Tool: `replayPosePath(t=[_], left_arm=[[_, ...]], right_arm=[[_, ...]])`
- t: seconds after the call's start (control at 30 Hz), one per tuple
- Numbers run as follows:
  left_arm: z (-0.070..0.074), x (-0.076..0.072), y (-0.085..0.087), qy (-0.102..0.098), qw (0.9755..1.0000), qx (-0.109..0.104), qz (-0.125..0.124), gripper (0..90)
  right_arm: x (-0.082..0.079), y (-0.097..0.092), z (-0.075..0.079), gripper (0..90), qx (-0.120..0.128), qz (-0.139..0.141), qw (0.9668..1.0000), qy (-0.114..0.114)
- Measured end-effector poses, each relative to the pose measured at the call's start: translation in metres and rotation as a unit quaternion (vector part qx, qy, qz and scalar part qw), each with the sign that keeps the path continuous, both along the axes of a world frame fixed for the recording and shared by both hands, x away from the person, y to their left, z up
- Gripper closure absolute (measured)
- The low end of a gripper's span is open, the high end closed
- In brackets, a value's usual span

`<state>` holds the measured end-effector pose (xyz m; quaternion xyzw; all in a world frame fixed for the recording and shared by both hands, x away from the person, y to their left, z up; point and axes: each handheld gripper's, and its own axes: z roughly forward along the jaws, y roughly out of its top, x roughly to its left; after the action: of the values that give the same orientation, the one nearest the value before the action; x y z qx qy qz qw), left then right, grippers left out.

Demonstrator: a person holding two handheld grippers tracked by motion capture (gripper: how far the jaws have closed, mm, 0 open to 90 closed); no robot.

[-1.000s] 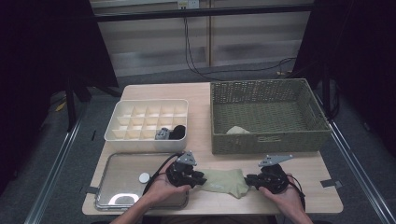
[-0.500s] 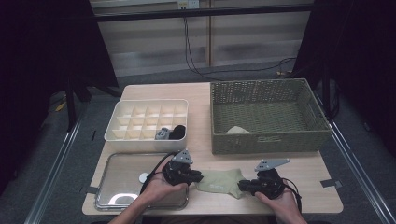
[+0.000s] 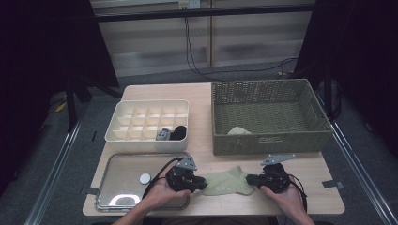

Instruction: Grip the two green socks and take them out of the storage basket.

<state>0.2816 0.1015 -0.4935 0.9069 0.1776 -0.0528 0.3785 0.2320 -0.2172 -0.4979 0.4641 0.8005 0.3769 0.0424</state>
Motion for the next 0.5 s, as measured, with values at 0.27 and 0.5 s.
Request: replayPosePath(t=[0.27,0.5], left_arm=[[0.0,0.004,-0.01,-0.005,0.9999,-0.003,0.009,65.5],[0.004,0.009,-0.004,-0.002,0.9995,-0.007,0.029,53.4]], right_arm=[[0.003,-0.01,0.004,72.0,0.022,-0.027,0.9993,-0.012],[0.003,-0.017,0.009,56.2,0.048,-0.032,0.9977,-0.036]])
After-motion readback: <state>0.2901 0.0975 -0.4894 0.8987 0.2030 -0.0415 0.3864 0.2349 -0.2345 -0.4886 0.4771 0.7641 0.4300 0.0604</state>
